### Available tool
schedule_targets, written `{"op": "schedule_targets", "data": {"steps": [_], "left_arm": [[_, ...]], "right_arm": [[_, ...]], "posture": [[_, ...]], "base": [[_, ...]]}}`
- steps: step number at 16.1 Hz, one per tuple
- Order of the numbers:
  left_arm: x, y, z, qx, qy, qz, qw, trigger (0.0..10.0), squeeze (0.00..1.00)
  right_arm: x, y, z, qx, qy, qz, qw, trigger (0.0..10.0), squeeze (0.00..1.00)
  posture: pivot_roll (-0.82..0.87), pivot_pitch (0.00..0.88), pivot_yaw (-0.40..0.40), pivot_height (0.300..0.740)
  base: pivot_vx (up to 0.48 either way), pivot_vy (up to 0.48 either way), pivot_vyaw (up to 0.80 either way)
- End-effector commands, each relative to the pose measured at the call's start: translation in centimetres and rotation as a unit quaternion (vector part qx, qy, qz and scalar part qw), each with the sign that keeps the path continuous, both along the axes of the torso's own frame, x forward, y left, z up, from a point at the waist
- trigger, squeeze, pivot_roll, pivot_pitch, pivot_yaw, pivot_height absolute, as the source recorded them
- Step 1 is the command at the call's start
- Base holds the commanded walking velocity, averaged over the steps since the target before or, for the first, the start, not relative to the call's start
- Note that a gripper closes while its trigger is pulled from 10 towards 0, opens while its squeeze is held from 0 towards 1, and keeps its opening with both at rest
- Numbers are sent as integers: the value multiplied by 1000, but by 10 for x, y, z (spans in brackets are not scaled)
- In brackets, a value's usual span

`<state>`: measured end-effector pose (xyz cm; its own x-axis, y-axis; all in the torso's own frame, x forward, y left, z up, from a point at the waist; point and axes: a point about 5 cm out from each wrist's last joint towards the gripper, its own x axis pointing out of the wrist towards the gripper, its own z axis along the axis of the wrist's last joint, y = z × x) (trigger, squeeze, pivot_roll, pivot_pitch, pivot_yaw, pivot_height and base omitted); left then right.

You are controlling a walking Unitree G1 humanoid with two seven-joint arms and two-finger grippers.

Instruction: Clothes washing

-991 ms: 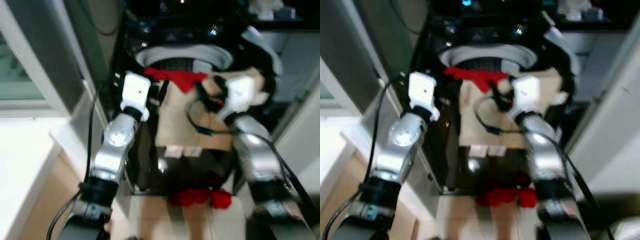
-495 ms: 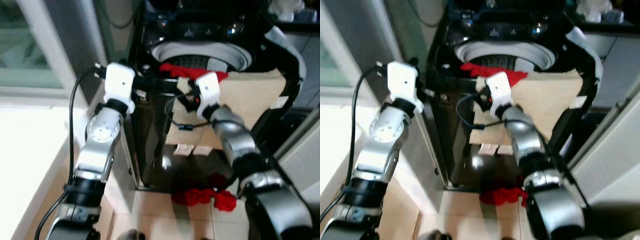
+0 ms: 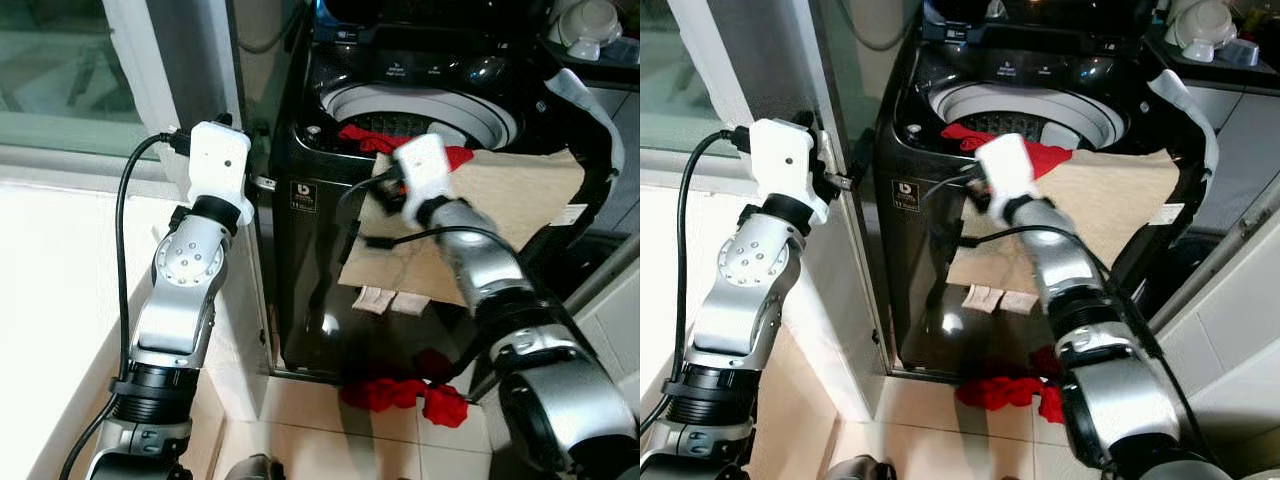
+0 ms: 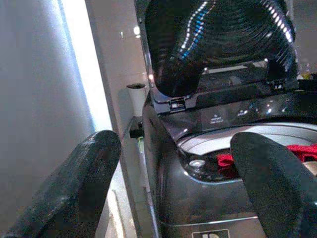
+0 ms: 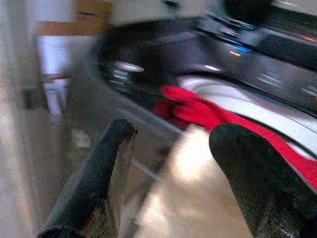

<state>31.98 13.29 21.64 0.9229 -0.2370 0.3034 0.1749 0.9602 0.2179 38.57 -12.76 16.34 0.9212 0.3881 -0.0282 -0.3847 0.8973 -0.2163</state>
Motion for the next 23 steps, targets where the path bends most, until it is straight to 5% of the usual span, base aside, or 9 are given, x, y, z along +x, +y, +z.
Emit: {"op": "schedule_targets", "data": {"steps": [1,6,9,14,17,20,23], "left_arm": [[-2,-1,3,2,-3,4,1000,10000,0],[-6,0,5,7,-2,2,1000,10000,0],[-11,7,5,13,0,18,1000,10000,0],[-15,13,7,14,-5,40,999,10000,0],[-14,13,8,11,-7,46,999,10000,0],[-14,11,6,9,-6,48,999,10000,0],[-13,10,6,8,-6,47,999,10000,0]], "right_arm": [[3,-7,-6,4,17,-31,999,10000,376],[5,-4,-26,-1,73,-73,995,10000,380],[11,-16,-21,-62,65,-121,989,10000,380],[26,-40,20,-179,-23,-224,958,10000,392],[33,-62,68,-227,-111,-299,920,10000,388],[35,-61,103,-197,-187,-310,911,10000,380],[33,-51,95,-74,-178,-270,943,10000,376]], "posture": [[14,0,-15,740],[46,0,-17,740],[92,0,-42,740],[126,0,-78,740],[125,0,-90,740],[109,0,-93,740],[87,0,-87,740]], "base": [[0,0,0],[0,0,0],[0,0,0],[0,0,0],[0,0,0],[0,0,0],[0,0,0]]}}
